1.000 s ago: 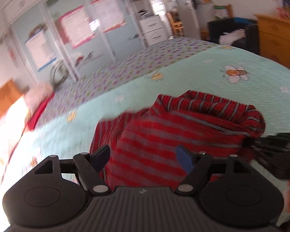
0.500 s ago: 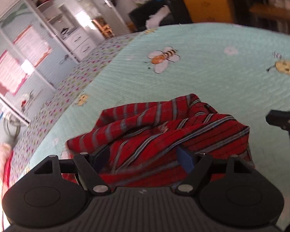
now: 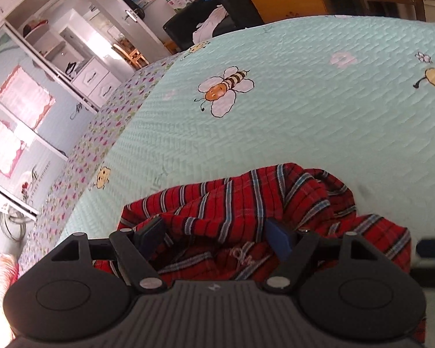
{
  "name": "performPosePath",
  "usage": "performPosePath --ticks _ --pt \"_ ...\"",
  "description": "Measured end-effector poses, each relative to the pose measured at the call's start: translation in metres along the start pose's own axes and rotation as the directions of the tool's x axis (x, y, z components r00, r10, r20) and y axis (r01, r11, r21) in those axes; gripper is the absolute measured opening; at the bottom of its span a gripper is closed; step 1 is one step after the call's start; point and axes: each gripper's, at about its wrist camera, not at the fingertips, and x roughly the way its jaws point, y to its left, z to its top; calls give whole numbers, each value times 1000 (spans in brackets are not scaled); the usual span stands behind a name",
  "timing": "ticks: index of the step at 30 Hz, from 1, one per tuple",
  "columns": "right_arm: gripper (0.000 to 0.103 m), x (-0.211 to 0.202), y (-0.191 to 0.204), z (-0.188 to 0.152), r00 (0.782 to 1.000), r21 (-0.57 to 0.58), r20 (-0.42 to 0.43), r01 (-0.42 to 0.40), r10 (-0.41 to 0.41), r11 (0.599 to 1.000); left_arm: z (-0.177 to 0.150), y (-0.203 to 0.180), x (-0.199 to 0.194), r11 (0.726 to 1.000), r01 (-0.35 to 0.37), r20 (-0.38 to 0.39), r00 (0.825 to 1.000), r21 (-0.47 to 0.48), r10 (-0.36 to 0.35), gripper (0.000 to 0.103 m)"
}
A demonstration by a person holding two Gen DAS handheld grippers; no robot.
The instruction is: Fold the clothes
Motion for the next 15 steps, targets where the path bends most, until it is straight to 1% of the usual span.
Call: performPosePath --ticks 2,3,5,15 --pt "46 9 -5 -1 998 54 -33 -46 48 997 0 -2 5 1000 5 -6 1000 13 -5 79" --pt "47 14 -6 -2 997 68 -46 -58 62 996 1 -2 7 1000 10 -10 1000 15 -10 79" --pt "47 20 -5 -3 996 73 -58 -59 63 996 2 -2 11 1000 15 -18 1000 14 -15 79" --pt "47 31 -4 -9 995 70 -82 -58 63 996 4 -4 23 999 33 -38 999 25 -32 79"
